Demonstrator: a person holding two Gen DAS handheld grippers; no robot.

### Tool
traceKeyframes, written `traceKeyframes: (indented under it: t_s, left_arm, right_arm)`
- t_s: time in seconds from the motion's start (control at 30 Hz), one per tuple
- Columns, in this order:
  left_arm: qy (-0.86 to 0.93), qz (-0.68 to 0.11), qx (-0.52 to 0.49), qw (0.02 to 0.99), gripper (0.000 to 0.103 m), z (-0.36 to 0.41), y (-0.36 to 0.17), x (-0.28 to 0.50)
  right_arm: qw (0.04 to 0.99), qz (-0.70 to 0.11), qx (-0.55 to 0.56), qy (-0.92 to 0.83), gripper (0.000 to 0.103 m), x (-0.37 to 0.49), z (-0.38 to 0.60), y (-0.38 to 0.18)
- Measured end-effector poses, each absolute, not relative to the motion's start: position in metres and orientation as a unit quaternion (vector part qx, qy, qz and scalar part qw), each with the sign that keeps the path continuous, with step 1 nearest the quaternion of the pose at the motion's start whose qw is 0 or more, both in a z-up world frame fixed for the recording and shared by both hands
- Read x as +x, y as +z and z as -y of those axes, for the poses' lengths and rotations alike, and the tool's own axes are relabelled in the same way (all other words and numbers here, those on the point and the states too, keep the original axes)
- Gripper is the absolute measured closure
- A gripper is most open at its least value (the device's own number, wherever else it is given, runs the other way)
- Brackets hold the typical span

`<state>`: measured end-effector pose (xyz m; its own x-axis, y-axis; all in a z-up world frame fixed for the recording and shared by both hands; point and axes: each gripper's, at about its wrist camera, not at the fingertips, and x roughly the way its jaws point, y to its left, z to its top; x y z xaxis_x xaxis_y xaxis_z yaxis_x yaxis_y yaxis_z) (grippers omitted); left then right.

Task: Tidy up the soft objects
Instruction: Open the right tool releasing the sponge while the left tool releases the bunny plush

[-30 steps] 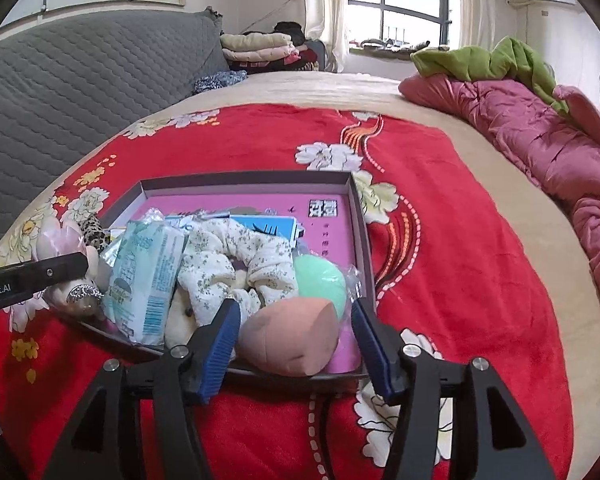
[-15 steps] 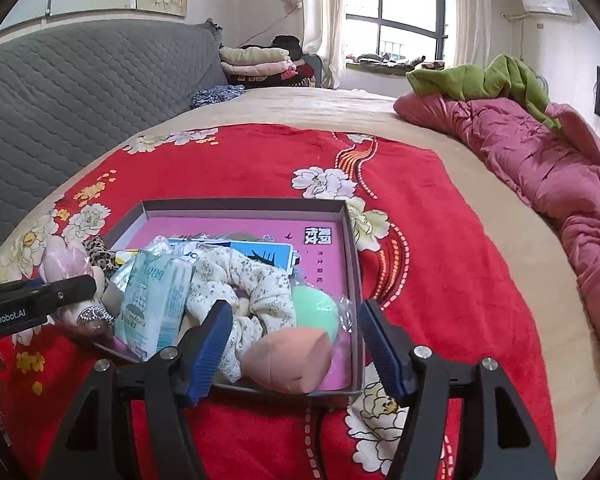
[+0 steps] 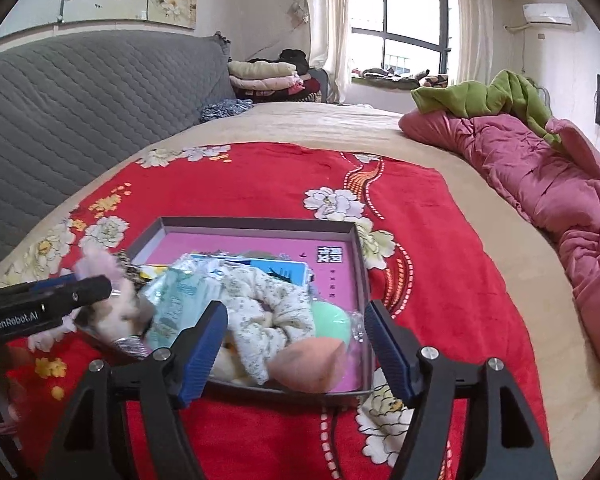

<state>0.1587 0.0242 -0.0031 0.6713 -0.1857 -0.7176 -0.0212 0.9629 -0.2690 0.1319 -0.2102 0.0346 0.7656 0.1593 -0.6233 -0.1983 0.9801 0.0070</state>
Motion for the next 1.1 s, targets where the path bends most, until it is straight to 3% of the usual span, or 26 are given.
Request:
traceKeyframes:
  t_s: [0.5,1.1]
  left_arm:
    - [-0.012,-0.310,-0.110,0.944,0.025,-0.038,0.052,0.106]
    - [0.047,-0.319,-0.092,0.942,0.025,-0.019,0.090,0.045]
  right_arm:
    - [0.946,-0.302,-0.013,0.114,0.032,0.106,0.201,0.062]
    - [0.956,-0.275,0.002,0.104,0.032,0.058,0.203,0.089]
